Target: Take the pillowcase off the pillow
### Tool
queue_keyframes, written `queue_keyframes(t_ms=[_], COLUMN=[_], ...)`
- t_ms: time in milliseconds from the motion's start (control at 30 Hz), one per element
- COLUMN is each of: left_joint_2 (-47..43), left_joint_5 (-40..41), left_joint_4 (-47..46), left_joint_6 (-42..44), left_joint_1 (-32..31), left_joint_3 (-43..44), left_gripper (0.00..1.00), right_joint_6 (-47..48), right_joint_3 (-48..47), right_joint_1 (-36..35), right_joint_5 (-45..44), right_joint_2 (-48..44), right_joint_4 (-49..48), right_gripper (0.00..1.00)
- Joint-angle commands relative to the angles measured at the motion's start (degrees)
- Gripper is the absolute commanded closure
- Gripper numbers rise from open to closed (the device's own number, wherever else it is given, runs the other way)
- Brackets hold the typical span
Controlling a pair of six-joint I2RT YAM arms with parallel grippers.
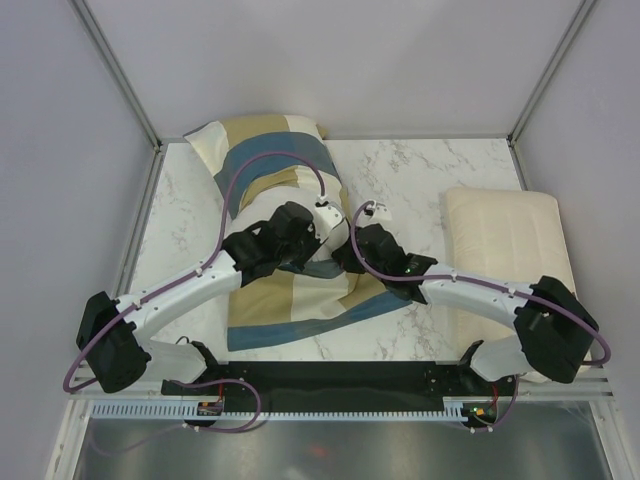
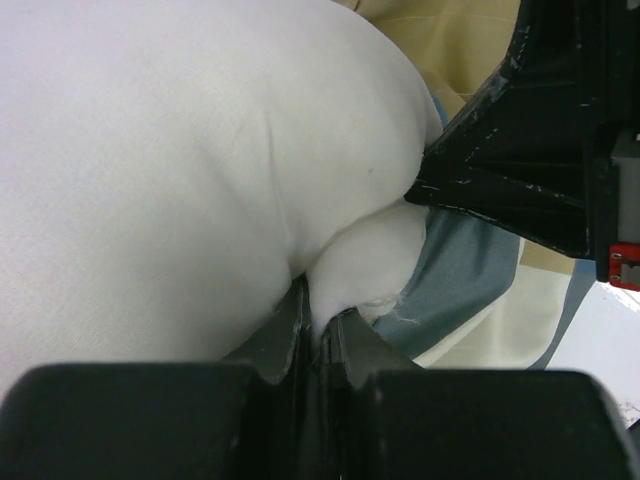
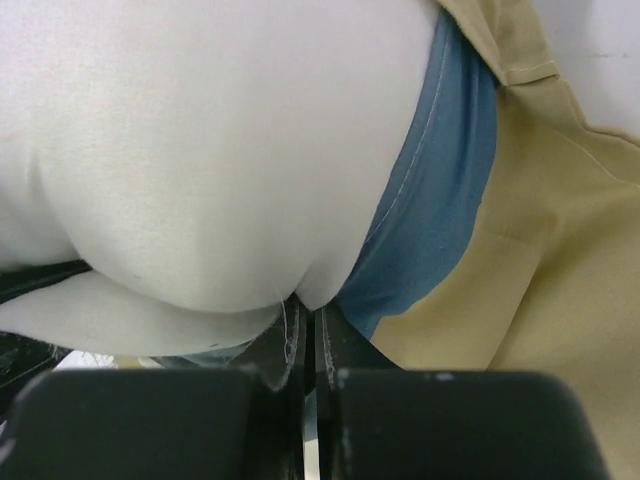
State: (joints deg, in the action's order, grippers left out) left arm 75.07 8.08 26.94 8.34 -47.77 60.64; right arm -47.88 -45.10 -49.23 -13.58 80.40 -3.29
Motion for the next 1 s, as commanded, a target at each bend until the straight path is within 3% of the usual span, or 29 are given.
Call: queue_keyframes(t_ms=[0,100,400,767,967], left_joint_2=[-2.0,-0.6,5.1,9.4,8.4], left_joint_5=[4.0,7.0,3.5,4.1,-1.0], left_joint_4=[-7.6,-7.9,-9.2,-10.9,-11.1], left_joint_6=[-3.2,-5.2,-12.2,-12.7,-14.2], left_joint_1=[-0.5,1.3,13.7,15.9,15.9], left_joint_3=[1.9,2.5,9.1,14.8,13.4], left_gripper=[0.98,0.98,0.98,0.98,0.98], right_joint_6=[-0.4,0.1,-3.4,-6.0,-2.2], right_joint_3=[2.2,3.1,8.5,12.0,9.5], right_joint_1=[-1.0,-2.7,-7.9,-10.1,-10.2], right_joint_5=[1.3,-1.6,-6.7,-8.6,-12.6], right_joint_2=[-1.3,-5.6,-18.6,-27.0,-27.2], right_joint_4=[3.2,8.0,16.9,23.5,22.6], right_gripper=[1.00,1.00,1.00,1.00,1.00])
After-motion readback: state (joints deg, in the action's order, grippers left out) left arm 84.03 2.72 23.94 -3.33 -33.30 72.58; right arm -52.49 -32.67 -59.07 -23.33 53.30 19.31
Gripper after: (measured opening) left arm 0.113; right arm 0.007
